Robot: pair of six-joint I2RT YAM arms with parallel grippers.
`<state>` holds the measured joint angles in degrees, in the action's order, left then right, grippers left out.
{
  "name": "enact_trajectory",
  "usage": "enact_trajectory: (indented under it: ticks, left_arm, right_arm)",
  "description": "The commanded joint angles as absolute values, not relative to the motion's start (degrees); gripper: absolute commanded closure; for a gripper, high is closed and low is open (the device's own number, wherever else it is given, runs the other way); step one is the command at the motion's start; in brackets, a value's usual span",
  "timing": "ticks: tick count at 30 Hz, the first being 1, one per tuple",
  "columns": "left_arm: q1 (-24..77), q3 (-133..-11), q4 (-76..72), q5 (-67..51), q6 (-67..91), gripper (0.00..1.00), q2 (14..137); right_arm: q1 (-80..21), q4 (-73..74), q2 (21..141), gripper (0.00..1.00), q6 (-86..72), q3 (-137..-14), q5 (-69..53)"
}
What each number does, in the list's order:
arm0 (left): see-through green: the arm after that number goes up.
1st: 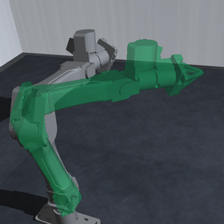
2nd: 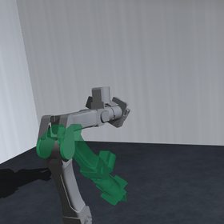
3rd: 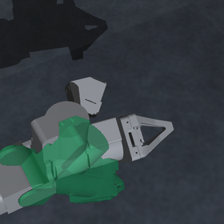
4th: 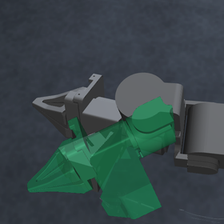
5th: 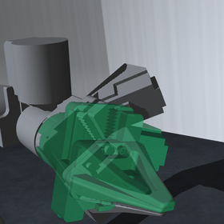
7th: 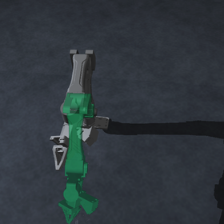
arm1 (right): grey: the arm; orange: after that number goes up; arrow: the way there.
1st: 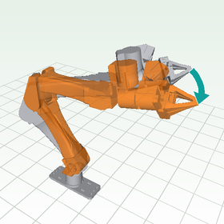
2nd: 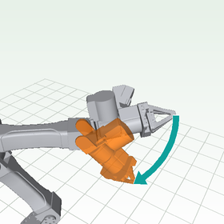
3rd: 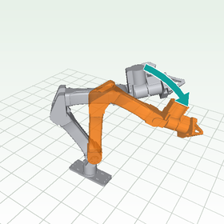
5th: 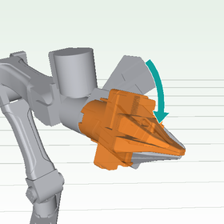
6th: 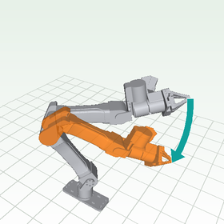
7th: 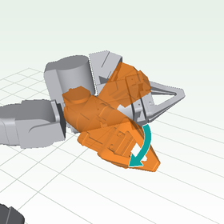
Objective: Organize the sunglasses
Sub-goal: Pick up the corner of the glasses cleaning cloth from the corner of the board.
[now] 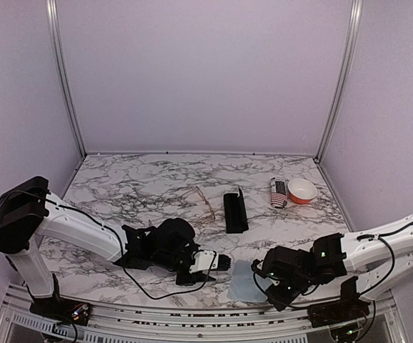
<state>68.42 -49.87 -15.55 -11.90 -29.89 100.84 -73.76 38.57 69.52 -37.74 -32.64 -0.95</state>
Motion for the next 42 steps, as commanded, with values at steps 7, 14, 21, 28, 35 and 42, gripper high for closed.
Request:
enact_trajectory:
  ticks: [7,14,21,28,35,42]
  left_arm:
    - [73.4,-54.8,-9.1,-14.5,-39.1,0.65,105.5]
    - [77.3,-55.3,-10.4,-13.5,-40.3,0.68,107.1]
    - [77.8,-57.6,-11.4,-11.6,-41.5,0.73,110.3]
    - [77.8,-58.5,-11.9,-10.2,-43.9,0.75,112.5]
    - [77.8,-59.3,-11.4,-10.1,-45.2,0.78,113.6]
    - [77.7,-61.3,-9.6,-9.0,-45.7,0.8,115.9]
  right_arm:
    - [-74.3,40.3,71.0,1.0,-37.2,-33.4,0.0]
    - [-74.3,40.0,69.7,1.0,-36.5,-33.3,-0.8]
    - [-74.3,39.8,69.2,1.0,-36.2,-33.2,-1.1]
    - [-74.3,39.5,69.1,1.0,-36.5,-32.9,-1.1]
    - [-74.2,39.6,68.6,1.0,-36.7,-32.7,-0.9]
    - [-74.3,39.9,67.9,1.0,-37.0,-32.7,-0.6]
